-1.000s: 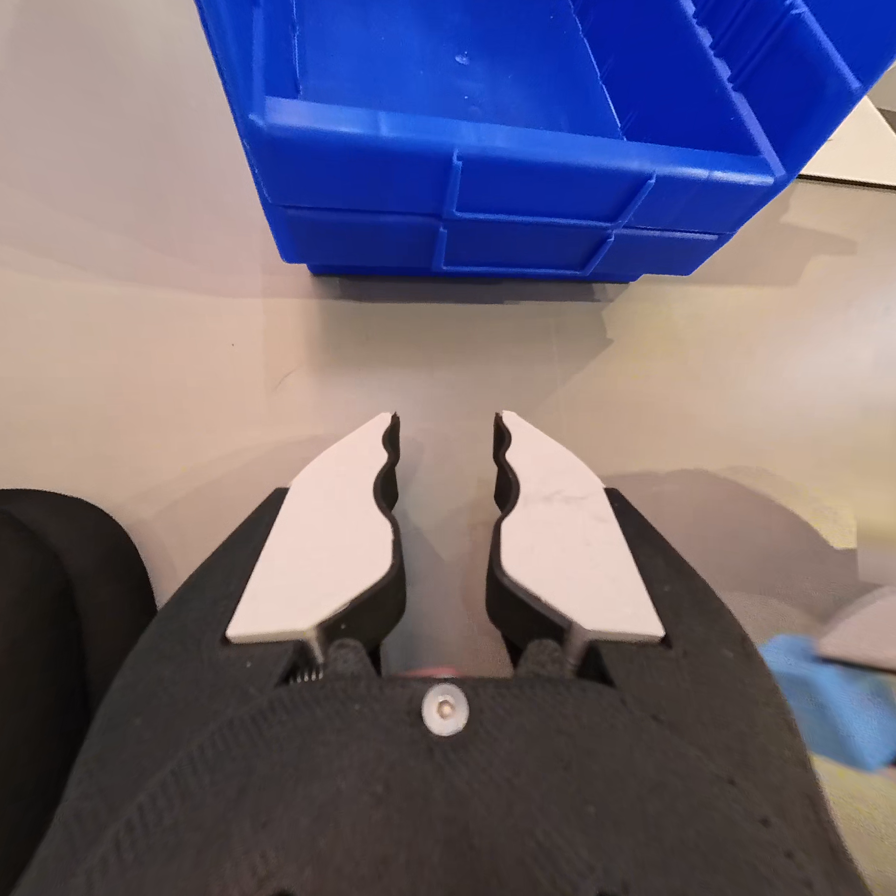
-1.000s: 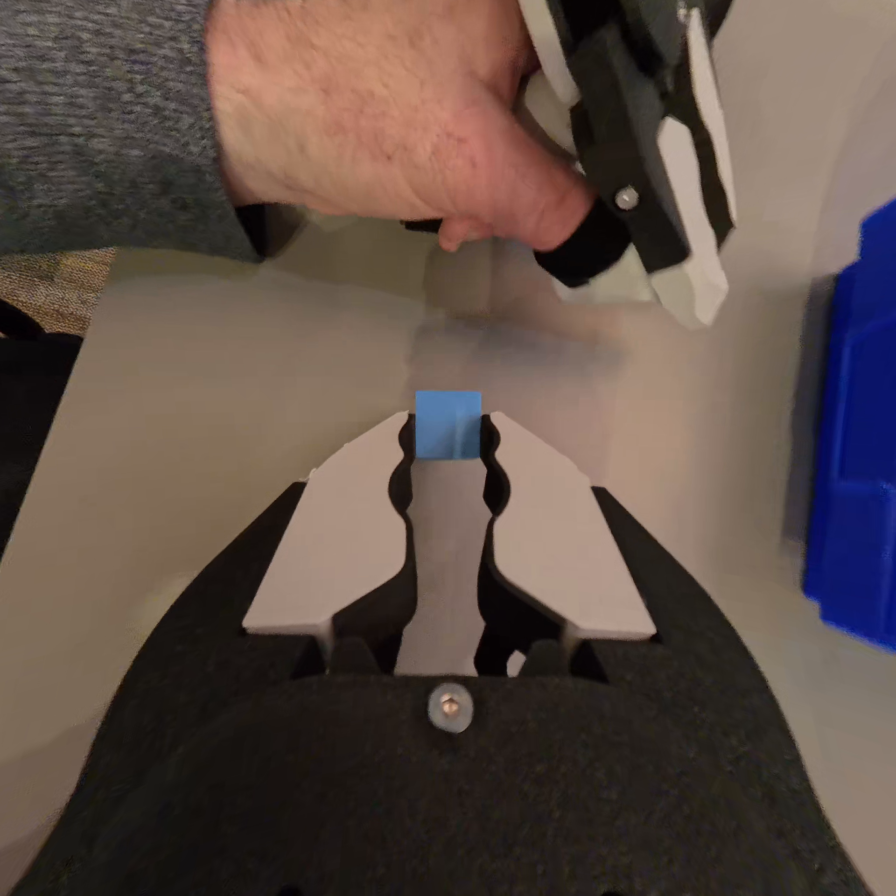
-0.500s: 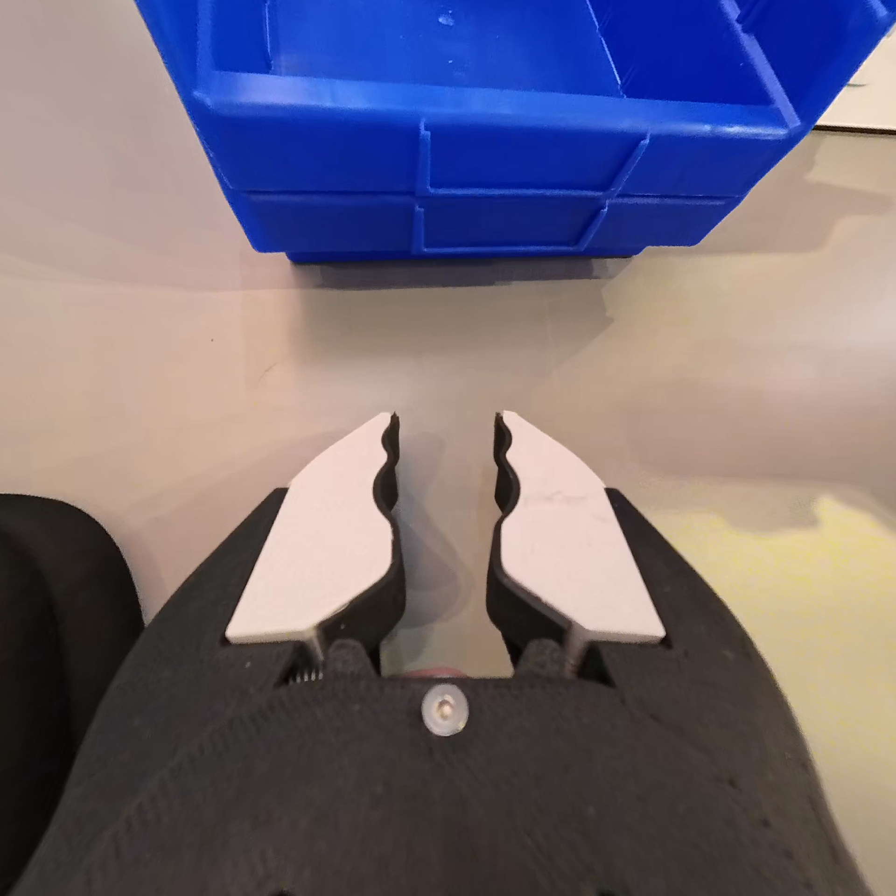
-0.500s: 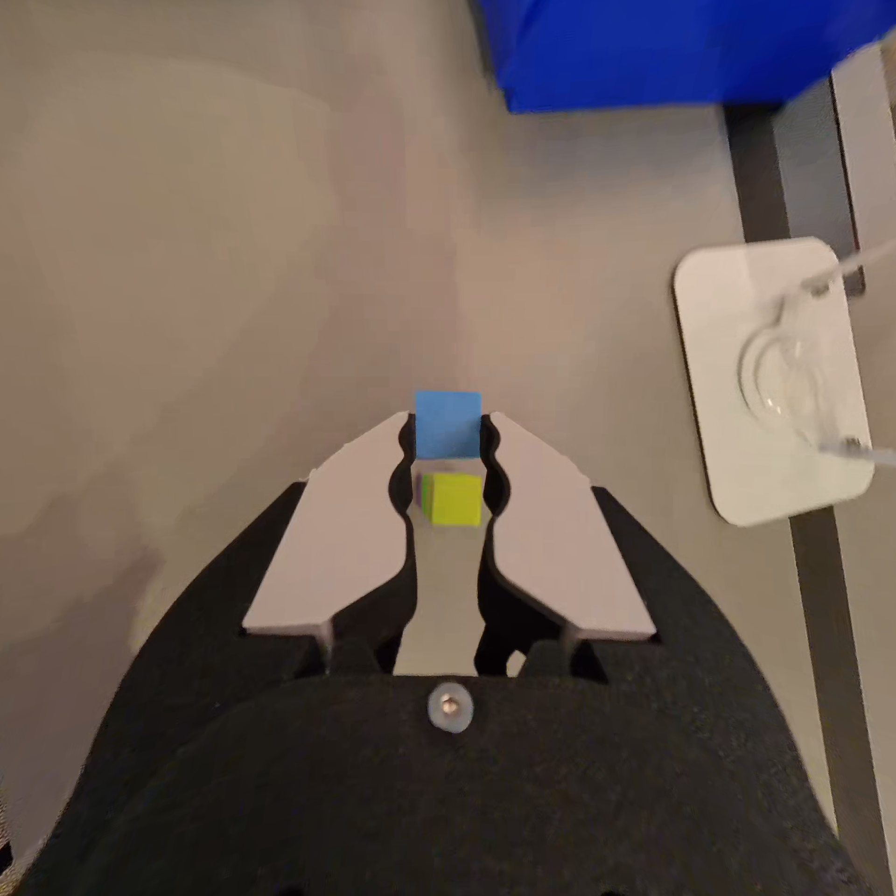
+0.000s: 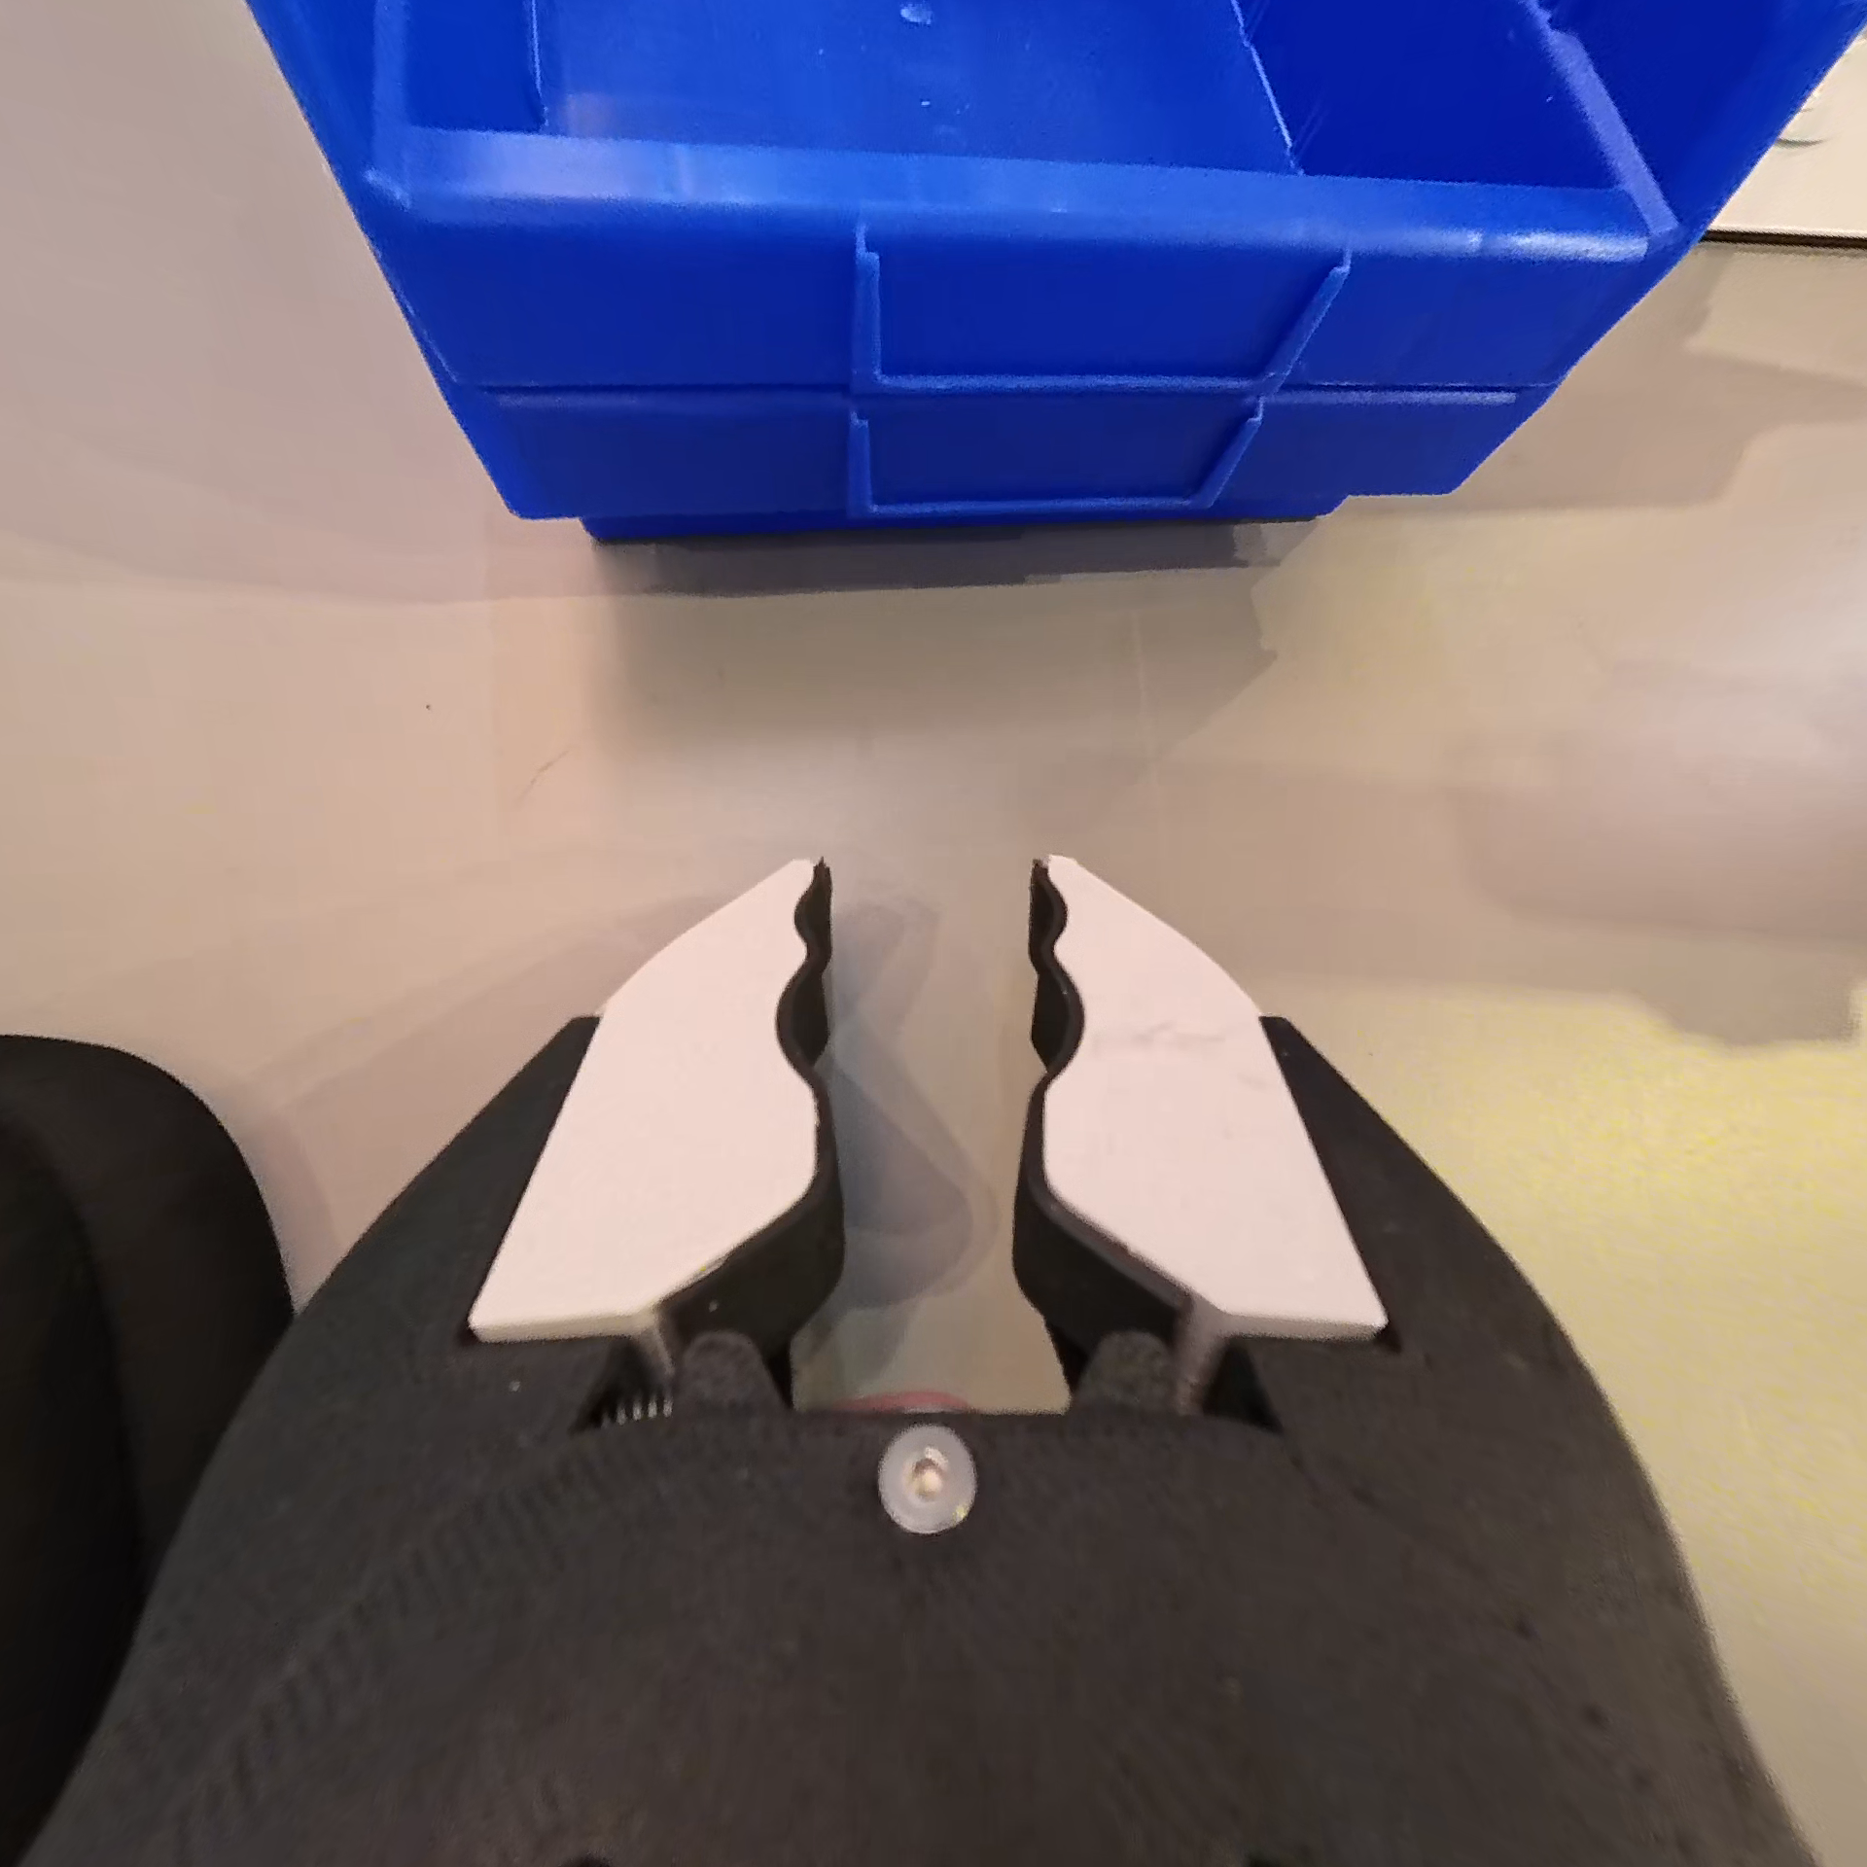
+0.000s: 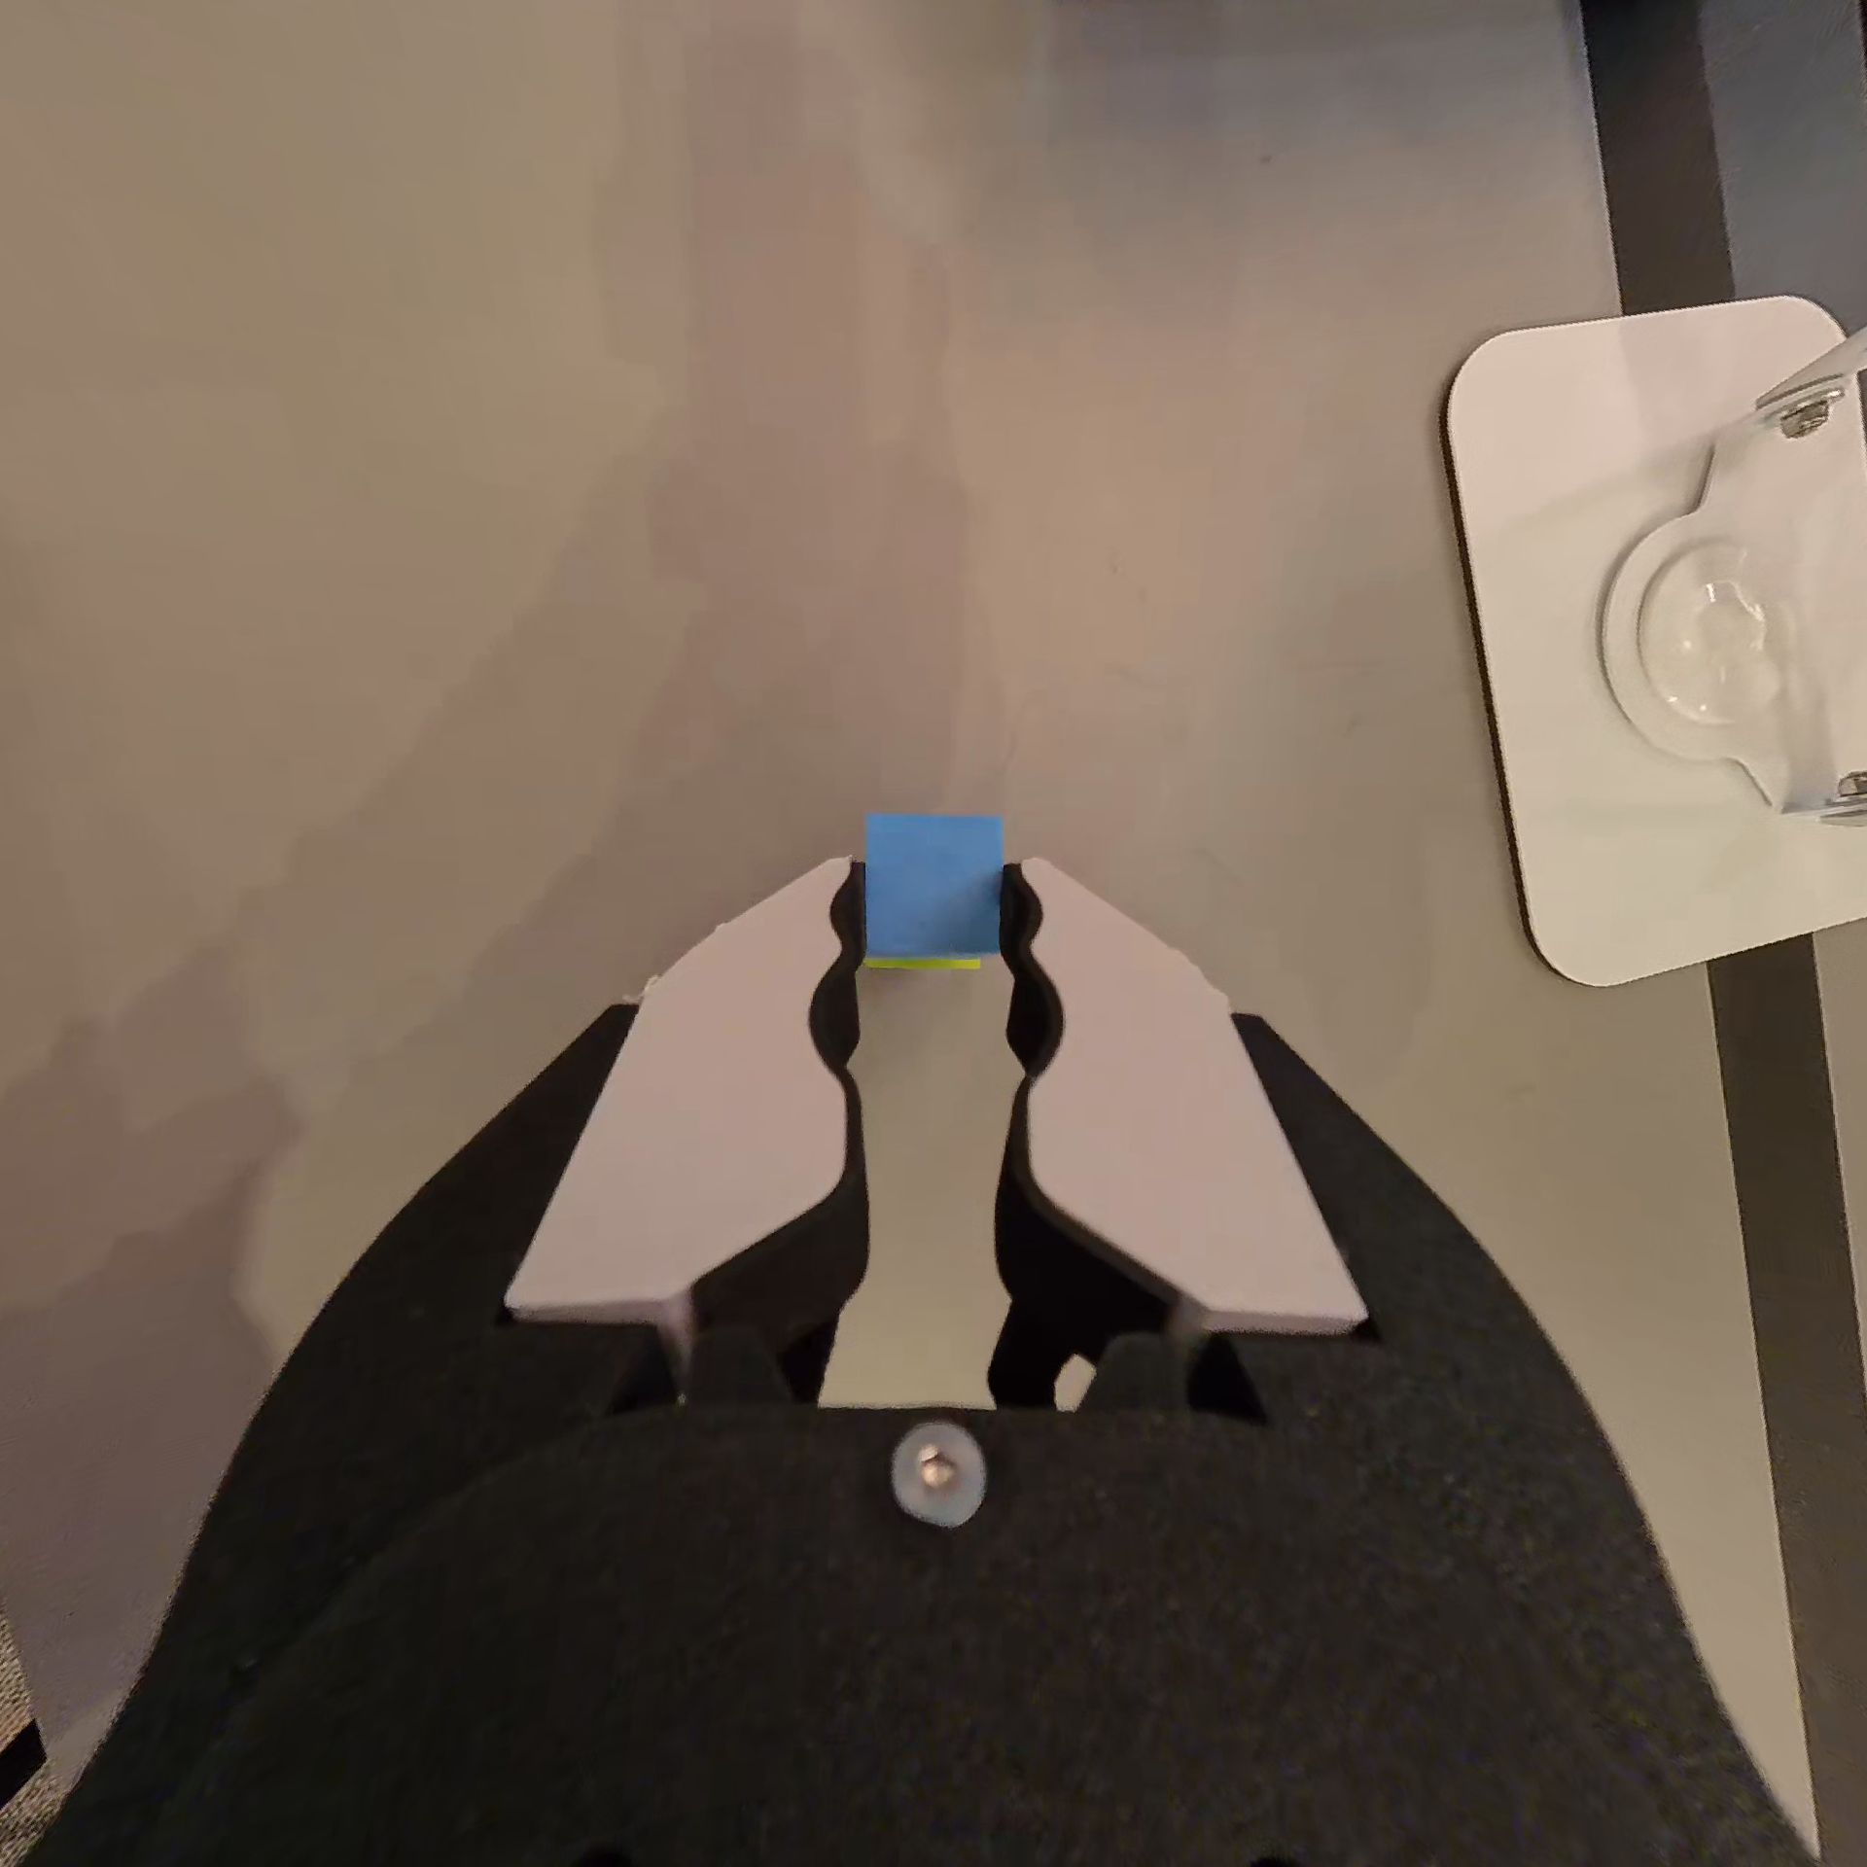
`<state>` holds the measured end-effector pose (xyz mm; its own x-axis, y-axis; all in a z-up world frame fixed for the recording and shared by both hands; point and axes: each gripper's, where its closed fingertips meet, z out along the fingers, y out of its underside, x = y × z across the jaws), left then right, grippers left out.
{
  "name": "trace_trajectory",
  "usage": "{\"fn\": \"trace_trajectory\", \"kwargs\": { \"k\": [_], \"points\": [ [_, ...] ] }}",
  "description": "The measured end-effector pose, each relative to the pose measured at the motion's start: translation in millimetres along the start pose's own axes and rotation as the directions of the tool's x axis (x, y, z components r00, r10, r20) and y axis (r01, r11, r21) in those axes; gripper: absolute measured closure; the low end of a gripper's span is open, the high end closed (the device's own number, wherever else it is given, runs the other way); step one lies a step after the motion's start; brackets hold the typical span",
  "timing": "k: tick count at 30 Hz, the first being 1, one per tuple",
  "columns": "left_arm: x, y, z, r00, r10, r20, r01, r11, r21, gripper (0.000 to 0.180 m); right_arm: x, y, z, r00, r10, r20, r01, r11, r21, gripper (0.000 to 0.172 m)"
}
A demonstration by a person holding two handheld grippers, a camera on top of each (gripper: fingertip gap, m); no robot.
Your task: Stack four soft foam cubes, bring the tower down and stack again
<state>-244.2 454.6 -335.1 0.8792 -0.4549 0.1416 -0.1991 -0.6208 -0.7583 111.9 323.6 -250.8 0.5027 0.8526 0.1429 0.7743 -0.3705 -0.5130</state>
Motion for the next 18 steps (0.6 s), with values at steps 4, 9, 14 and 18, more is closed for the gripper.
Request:
{"fn": "trace_trajectory", "kwargs": {
  "k": [4, 9, 14, 18],
  "points": [
    [0.1, 0.1, 0.2, 1.0, 0.001, 0.0, -0.001, 1.0, -0.001, 0.144, 0.1, 1.9, 0.3, 1.0, 0.009, 0.003, -0.009, 1.0, 0.003, 0.147],
    [0.1, 0.0, -0.1, 1.0, 0.002, 0.002, -0.002, 1.0, 0.0, 0.144, 0.2, 3.2, 2.9, 1.0, 0.021, 0.006, -0.021, 1.0, 0.011, 0.147],
    [0.2, 0.4, 0.2, 1.0, 0.004, 0.003, -0.004, 1.0, -0.002, 0.144, -0.4, 5.0, 5.6, 1.0, 0.019, 0.011, -0.019, 1.0, 0.009, 0.147],
    [0.2, 0.5, 0.4, 1.0, 0.005, 0.003, -0.005, 1.0, -0.004, 0.144, 0.0, 5.6, 5.4, 1.0, 0.018, 0.015, -0.018, 1.0, 0.01, 0.147]
  ]
}}
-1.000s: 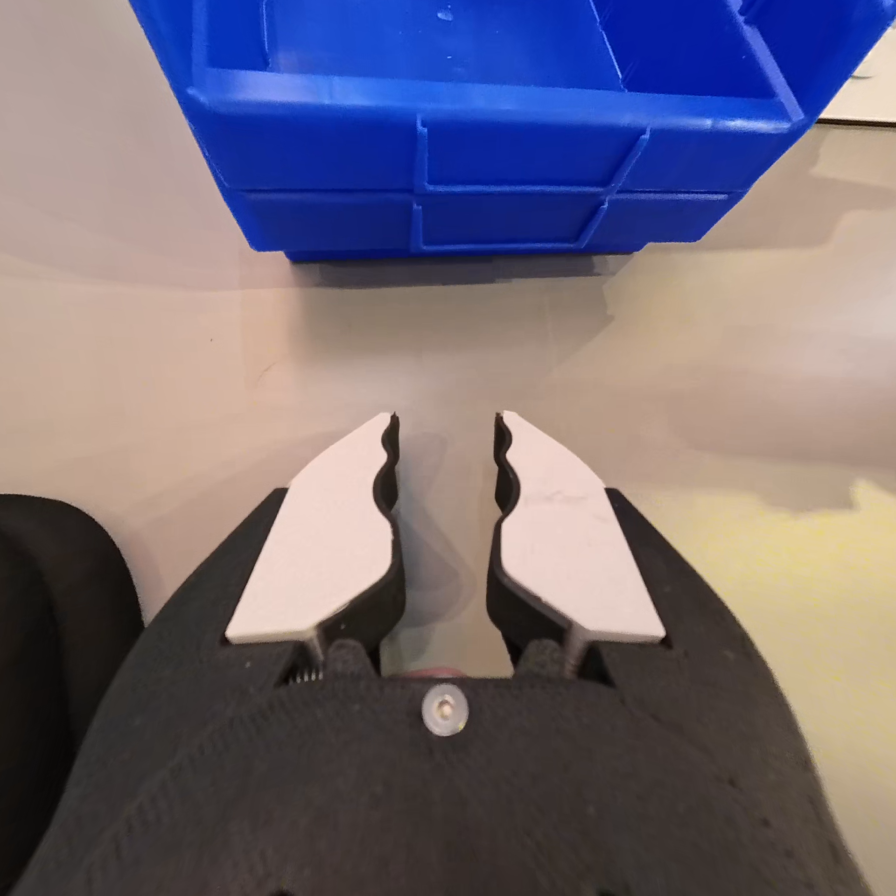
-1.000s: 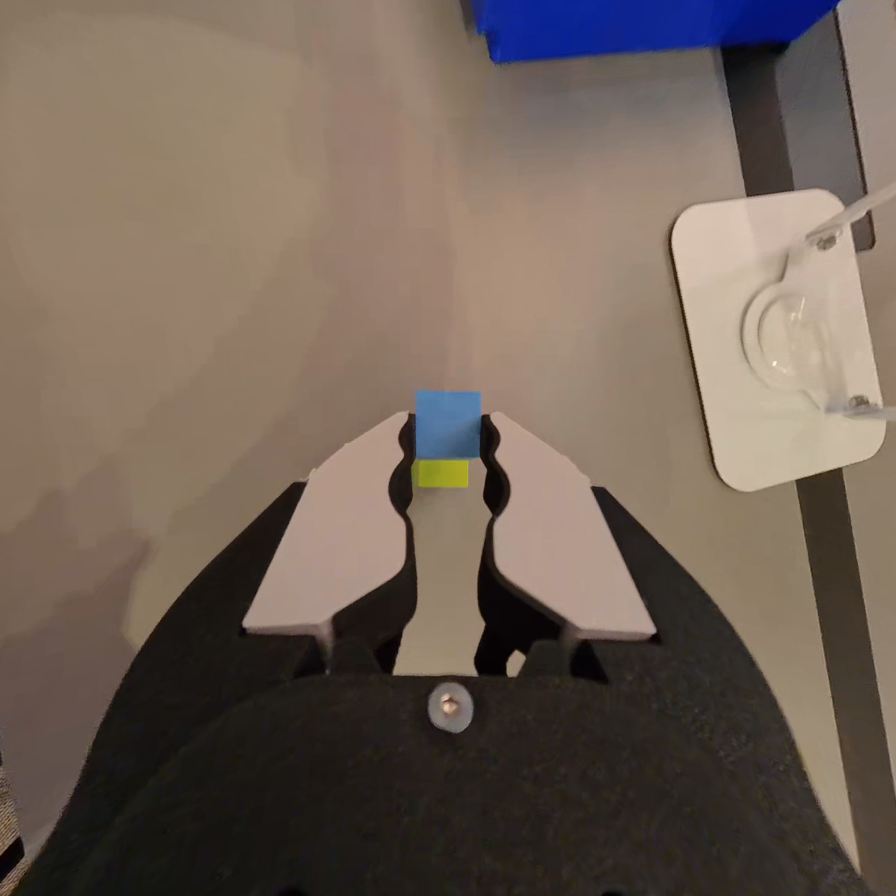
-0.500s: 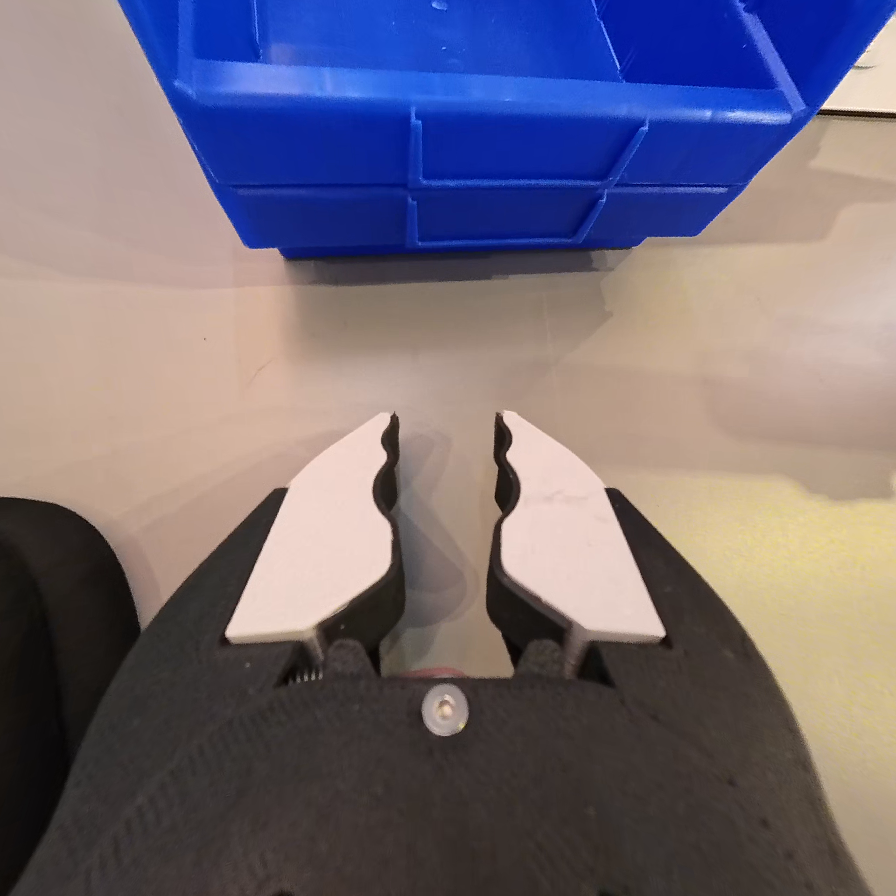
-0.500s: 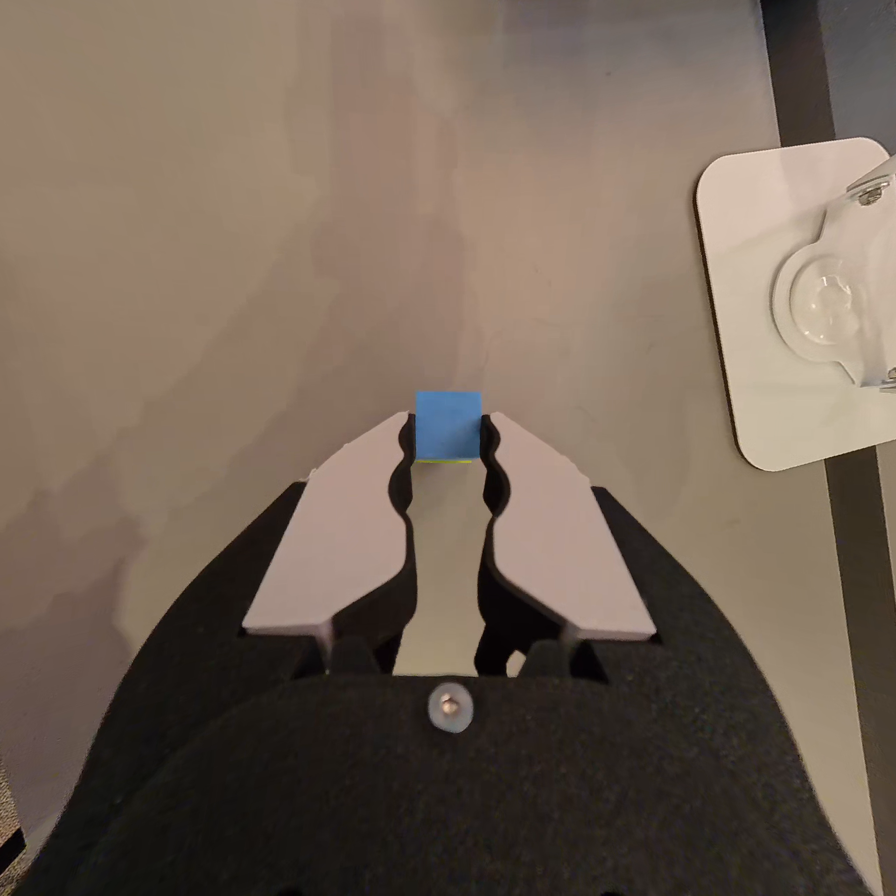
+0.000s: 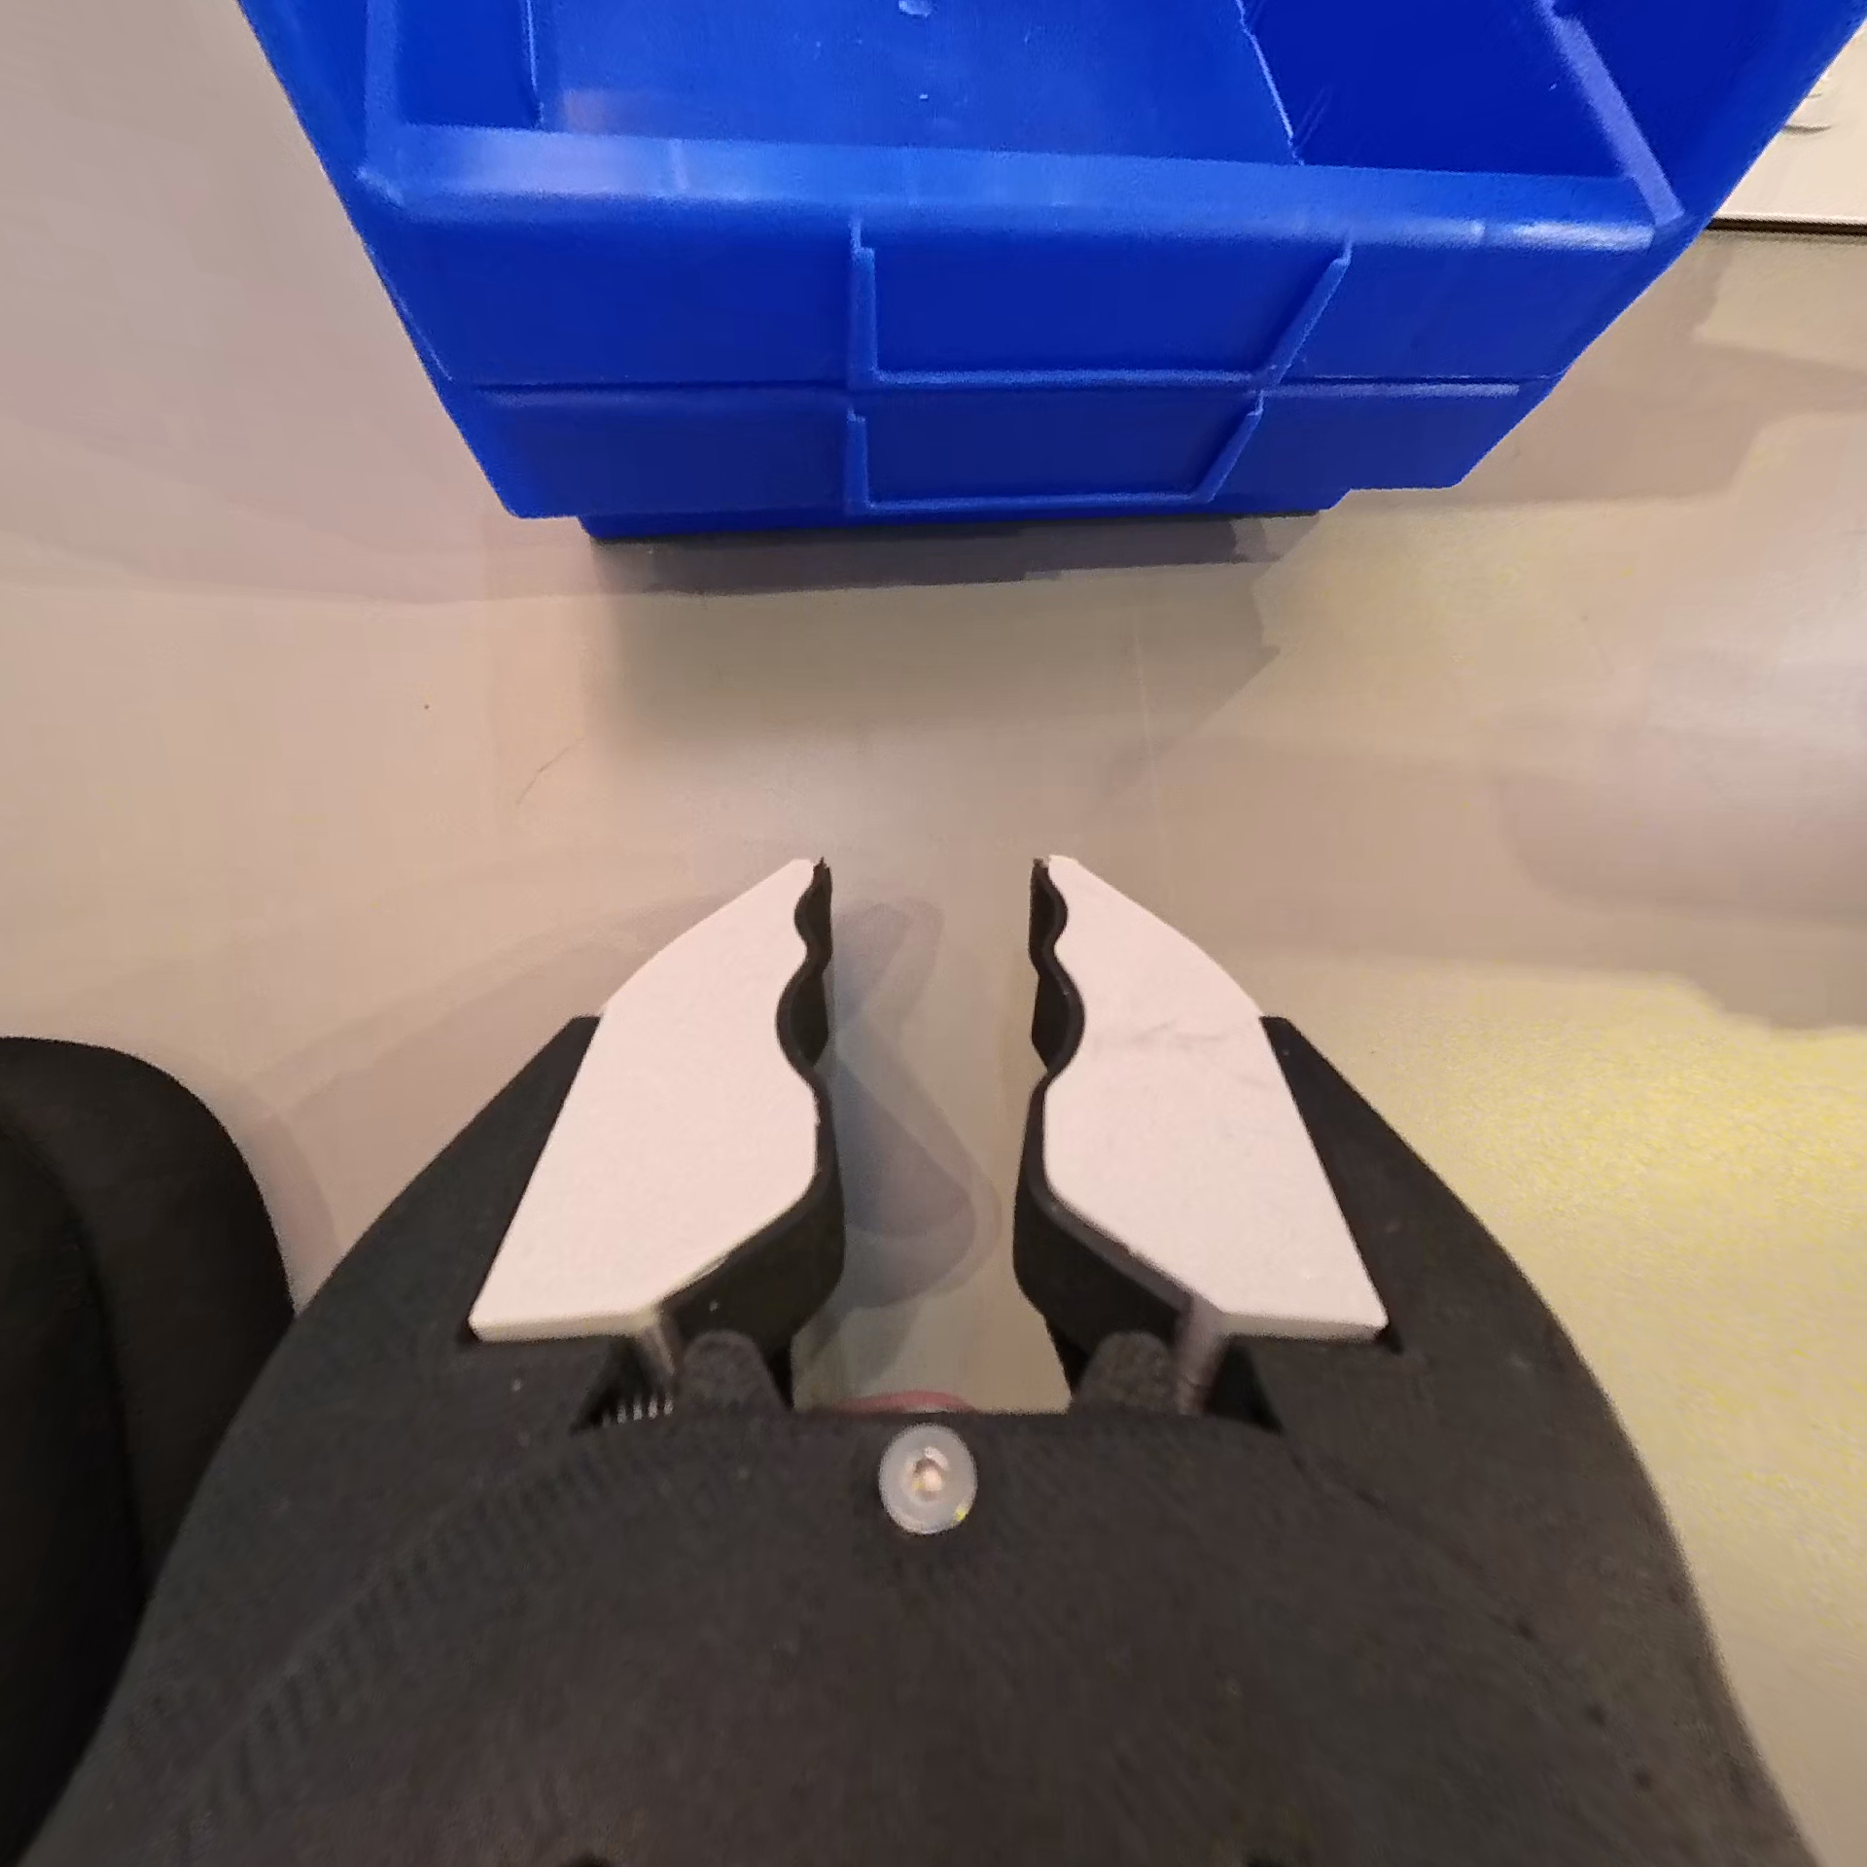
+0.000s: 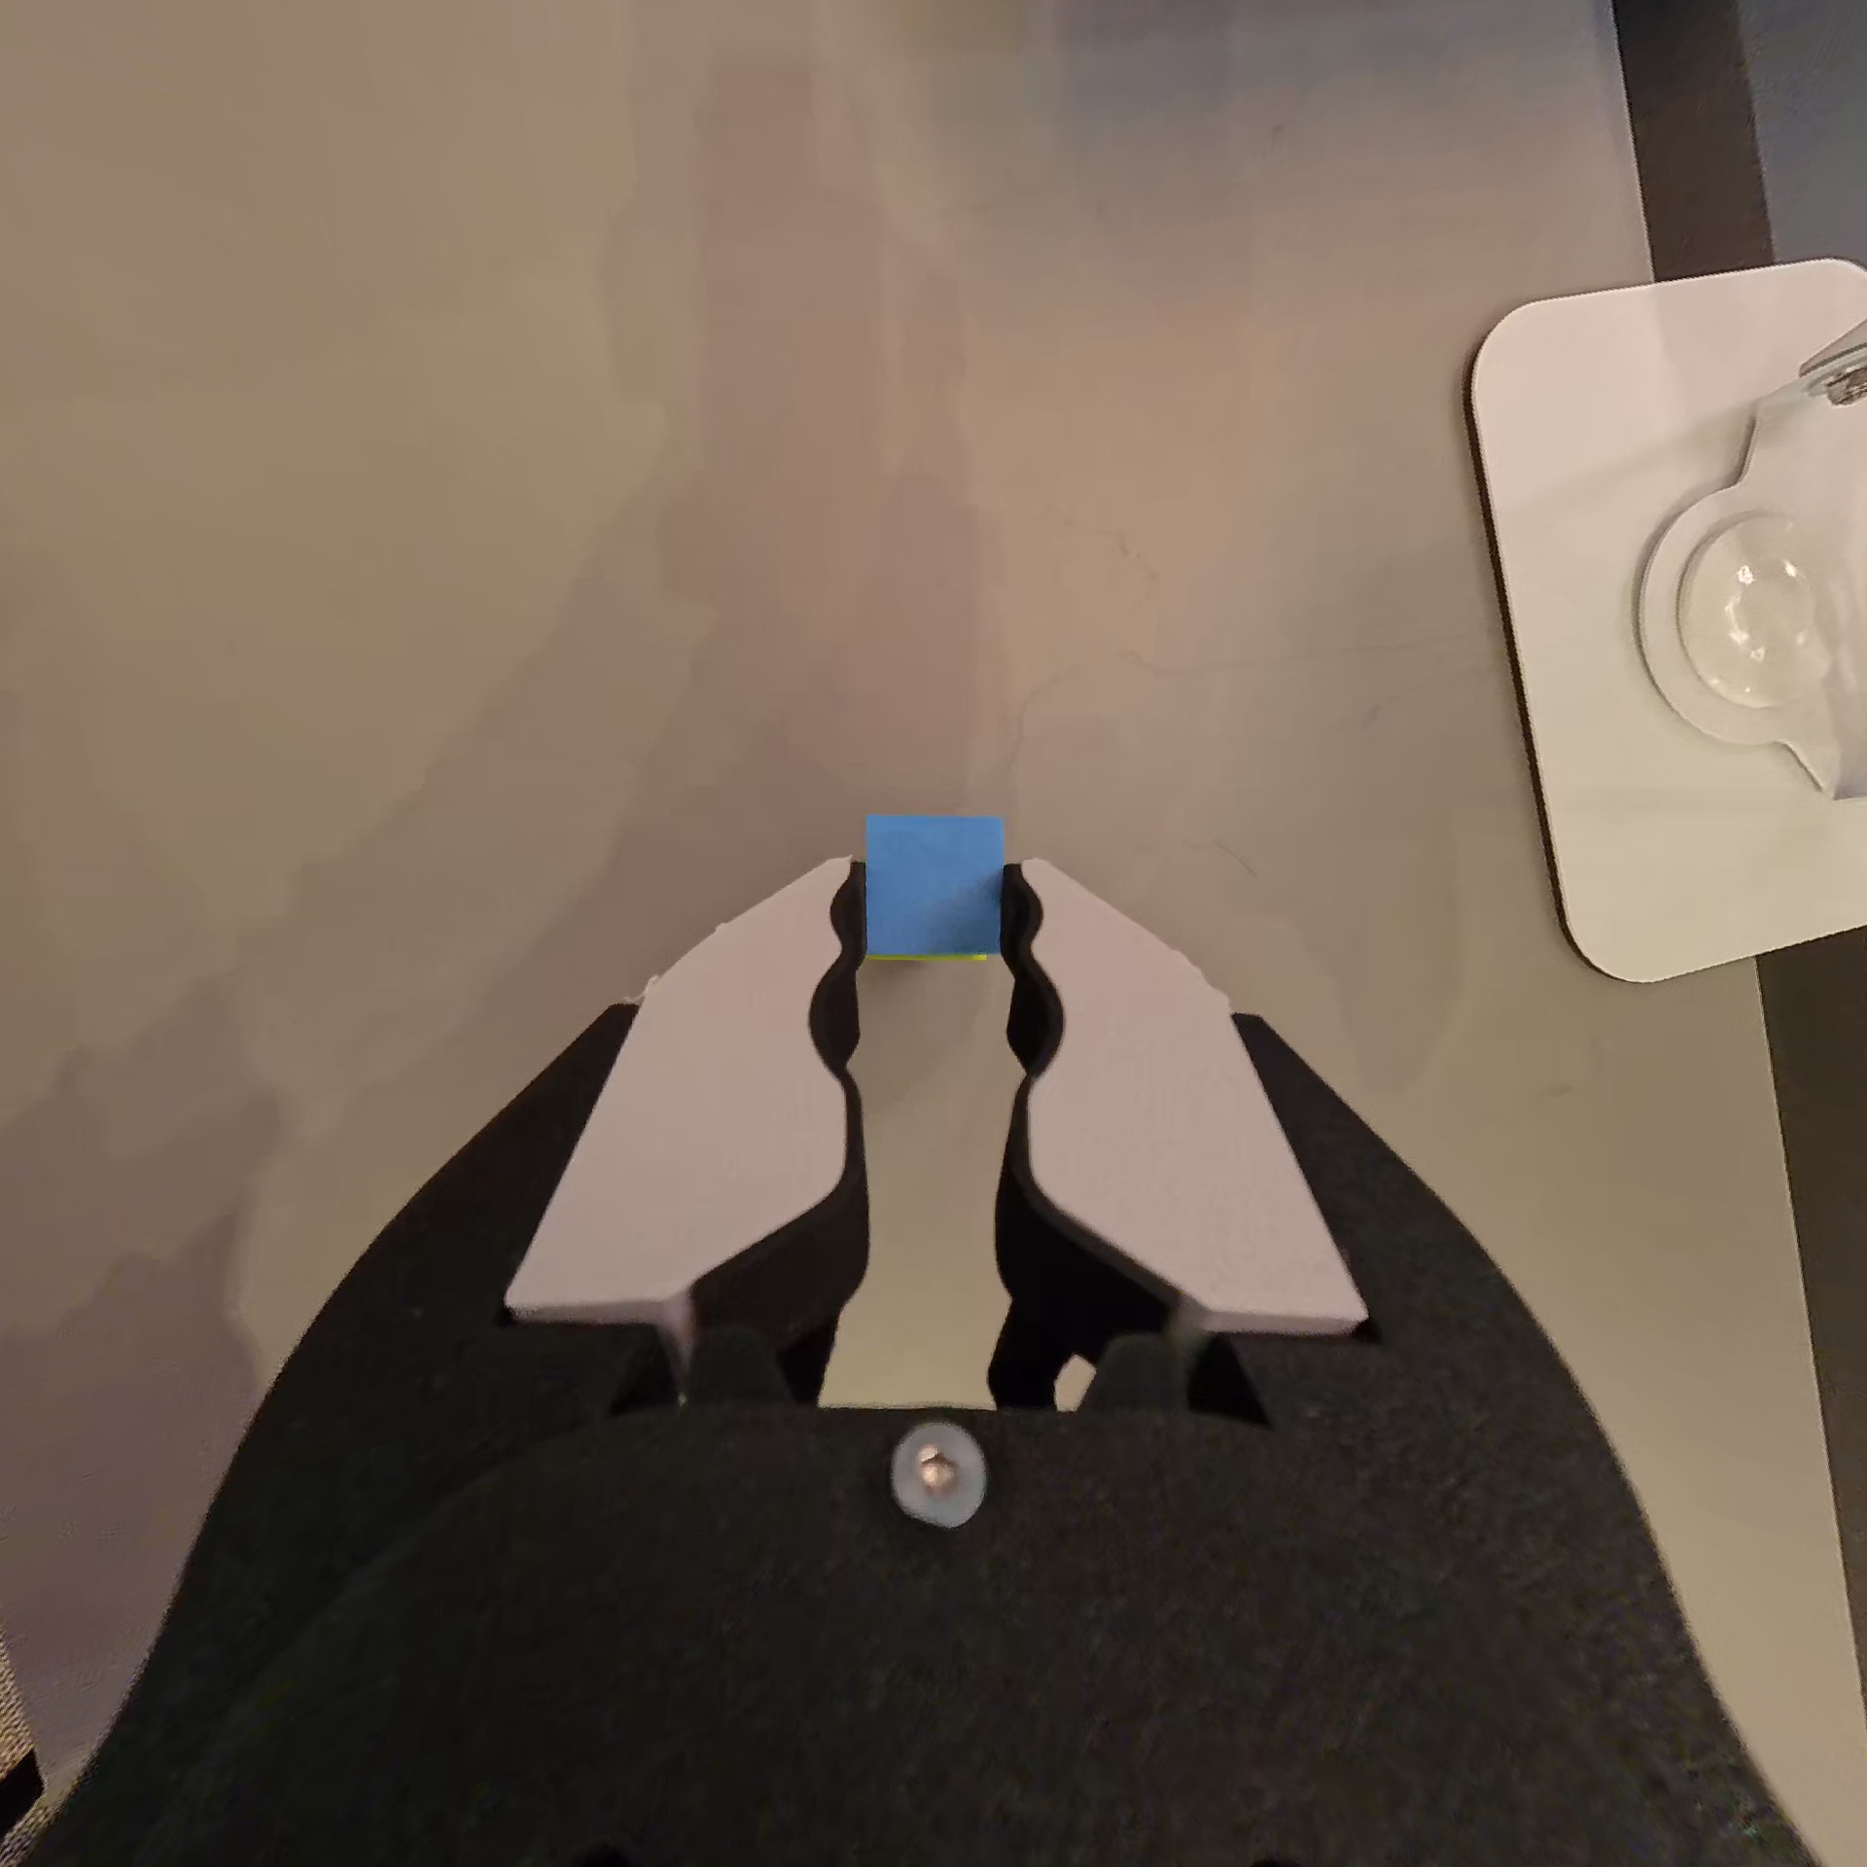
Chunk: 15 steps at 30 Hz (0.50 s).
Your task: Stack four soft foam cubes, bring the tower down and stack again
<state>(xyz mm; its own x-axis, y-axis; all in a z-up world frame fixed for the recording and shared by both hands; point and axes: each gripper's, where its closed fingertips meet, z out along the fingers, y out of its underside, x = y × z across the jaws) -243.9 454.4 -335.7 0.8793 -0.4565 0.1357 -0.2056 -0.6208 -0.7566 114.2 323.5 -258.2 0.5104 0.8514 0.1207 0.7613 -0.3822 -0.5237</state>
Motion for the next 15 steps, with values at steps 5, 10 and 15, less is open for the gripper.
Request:
{"fn": "trace_trajectory", "kwargs": {
  "k": [5, 10, 15],
  "points": [
    [0, 0, 0, 1.0, 0.003, 0.001, -0.003, 1.0, -0.001, 0.144, 0, 0, 0, 1.0, 0.001, 0.004, -0.001, 1.0, 0.001, 0.147],
    [0, 1, 0, 1.0, 0.006, 0.002, -0.006, 1.0, -0.003, 0.144, 0, 0, 0, 1.0, 0.011, 0.01, -0.011, 1.0, 0.006, 0.135],
    [0, 1, 0, 1.0, 0.005, 0.001, -0.005, 1.0, -0.004, 0.144, 7, -2, -16, 0.999, 0.032, -0.034, -0.031, 0.999, 0.037, 0.13]
  ]
}}
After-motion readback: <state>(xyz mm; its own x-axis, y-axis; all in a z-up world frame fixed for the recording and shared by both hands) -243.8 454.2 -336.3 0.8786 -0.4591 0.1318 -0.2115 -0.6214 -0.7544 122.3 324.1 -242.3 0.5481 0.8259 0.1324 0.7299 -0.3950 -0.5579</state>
